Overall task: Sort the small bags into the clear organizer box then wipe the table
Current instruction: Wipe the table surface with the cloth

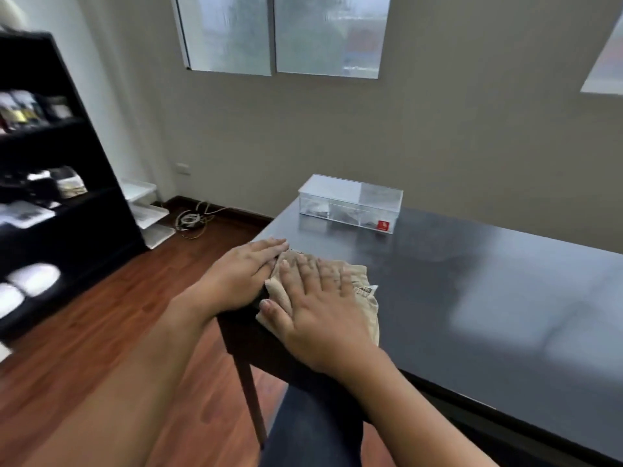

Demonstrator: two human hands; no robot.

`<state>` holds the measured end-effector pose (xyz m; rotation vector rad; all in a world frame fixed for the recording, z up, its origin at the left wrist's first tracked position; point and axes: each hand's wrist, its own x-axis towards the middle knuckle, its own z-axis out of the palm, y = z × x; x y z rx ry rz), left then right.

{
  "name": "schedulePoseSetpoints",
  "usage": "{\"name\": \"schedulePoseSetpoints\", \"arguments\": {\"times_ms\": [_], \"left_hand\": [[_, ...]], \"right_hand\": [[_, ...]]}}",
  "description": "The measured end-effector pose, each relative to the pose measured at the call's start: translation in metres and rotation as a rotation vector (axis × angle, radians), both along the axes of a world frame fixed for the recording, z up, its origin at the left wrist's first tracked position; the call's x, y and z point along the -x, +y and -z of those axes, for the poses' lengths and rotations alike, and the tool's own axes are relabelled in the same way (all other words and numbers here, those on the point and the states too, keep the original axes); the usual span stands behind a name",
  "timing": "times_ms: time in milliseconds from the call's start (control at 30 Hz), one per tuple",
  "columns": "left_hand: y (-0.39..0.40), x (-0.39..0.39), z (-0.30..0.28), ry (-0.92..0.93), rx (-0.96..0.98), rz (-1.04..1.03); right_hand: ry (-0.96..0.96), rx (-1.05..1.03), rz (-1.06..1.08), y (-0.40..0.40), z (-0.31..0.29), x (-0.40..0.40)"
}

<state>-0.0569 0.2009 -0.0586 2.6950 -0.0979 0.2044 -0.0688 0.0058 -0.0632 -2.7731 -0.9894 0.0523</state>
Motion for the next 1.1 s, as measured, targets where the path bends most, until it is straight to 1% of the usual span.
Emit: {"name": "schedulePoseSetpoints", "arguments": {"times_ms": [67, 133, 233, 300, 400, 467, 533, 600, 667, 800, 967, 1033, 1100], "left_hand": [[0.000, 0.000, 0.003, -0.019, -0.004, -0.001], [-0.001, -0.001, 0.004, -0.032, -0.023, -0.010], [-0.004, 0.001, 0.004, 0.006, -0.054, -0.011], [-0.015, 0.003, 0.003, 0.024, -0.068, 0.022], [-0.049, 0.002, 0.003, 0.023, -0.065, 0.137], [-0.074, -0.001, 0.001, 0.039, -0.046, 0.209], [-0.098, -0.006, -0.001, 0.046, -0.030, 0.259], [-0.124, -0.013, -0.001, 0.031, -0.043, 0.316], [-0.154, -0.020, 0.000, 0.009, -0.067, 0.371], [-0.203, -0.035, 0.002, 0.007, -0.092, 0.465], [-0.219, -0.070, -0.006, 0.036, -0.173, 0.567], [-0.217, -0.080, -0.007, 0.054, -0.200, 0.584], [-0.219, -0.085, -0.003, 0.056, -0.221, 0.591]], "right_hand": [[-0.043, -0.009, -0.019, -0.014, -0.001, 0.004], [-0.087, 0.000, -0.009, -0.047, 0.001, 0.013], [-0.125, 0.079, 0.160, -0.110, 0.002, 0.018], [-0.065, 0.094, 0.318, -0.146, -0.004, 0.011], [-0.029, 0.080, 0.462, -0.160, -0.007, 0.001], [-0.038, 0.059, 0.479, -0.154, -0.005, 0.003], [-0.057, 0.039, 0.411, -0.159, -0.004, 0.014], [-0.071, 0.030, 0.340, -0.180, -0.002, 0.031], [-0.075, 0.024, 0.371, -0.212, -0.002, 0.044], [-0.068, 0.024, 0.640, -0.298, -0.002, 0.055], [0.004, 0.043, 0.958, -0.414, -0.003, 0.045], [0.049, 0.035, 1.071, -0.443, -0.005, 0.030], [0.060, 0.031, 1.150, -0.453, -0.007, 0.012]]}}
